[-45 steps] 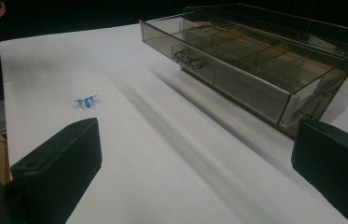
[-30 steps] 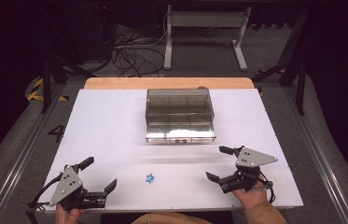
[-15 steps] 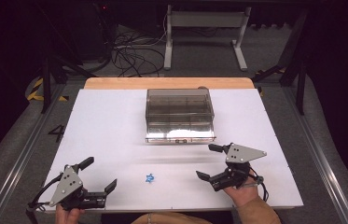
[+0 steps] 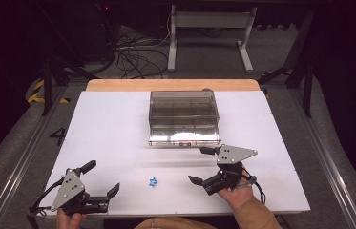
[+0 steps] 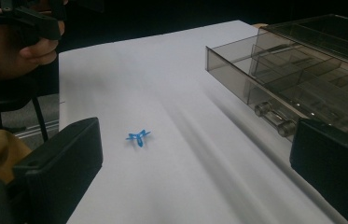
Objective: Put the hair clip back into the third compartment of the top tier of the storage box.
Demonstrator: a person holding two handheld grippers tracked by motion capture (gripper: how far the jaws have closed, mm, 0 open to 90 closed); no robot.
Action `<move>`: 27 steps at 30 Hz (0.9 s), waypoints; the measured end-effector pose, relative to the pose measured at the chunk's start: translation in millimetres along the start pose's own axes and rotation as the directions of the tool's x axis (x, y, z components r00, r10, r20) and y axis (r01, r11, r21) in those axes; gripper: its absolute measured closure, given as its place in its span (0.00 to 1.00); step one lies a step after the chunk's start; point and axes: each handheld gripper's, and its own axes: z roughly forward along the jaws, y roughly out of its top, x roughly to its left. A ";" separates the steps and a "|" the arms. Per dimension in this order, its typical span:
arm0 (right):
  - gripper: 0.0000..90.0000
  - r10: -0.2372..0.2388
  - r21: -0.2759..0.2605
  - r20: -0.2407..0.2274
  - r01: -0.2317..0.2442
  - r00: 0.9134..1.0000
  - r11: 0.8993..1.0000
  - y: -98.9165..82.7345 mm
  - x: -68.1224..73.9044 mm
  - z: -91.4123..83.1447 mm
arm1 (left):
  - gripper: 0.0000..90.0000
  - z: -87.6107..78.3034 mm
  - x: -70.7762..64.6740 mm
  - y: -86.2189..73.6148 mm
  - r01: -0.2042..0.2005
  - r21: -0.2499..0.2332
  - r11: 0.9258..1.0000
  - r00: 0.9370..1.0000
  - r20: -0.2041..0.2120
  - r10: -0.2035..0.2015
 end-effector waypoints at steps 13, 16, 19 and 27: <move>0.03 -0.017 0.022 -0.044 0.018 0.999 1.000 9.0 5.2 22.4 | 0.01 0.4 -0.1 0.1 -0.009 0.005 1.000 1.000 -0.002 0.009; 0.03 -0.019 0.024 -0.049 0.020 0.999 0.999 10.3 5.8 25.5 | 0.01 0.4 -0.1 0.2 -0.009 0.006 1.000 1.000 -0.001 0.009; 0.03 -0.023 0.031 -0.059 0.025 0.998 0.999 12.5 6.9 31.0 | 0.01 0.4 -0.2 0.2 -0.010 0.006 1.000 1.000 -0.001 0.010; 0.03 -0.026 0.037 -0.072 0.028 0.997 0.999 15.3 8.9 38.1 | 0.01 -0.1 0.1 0.4 -0.017 0.007 1.000 1.000 -0.003 0.017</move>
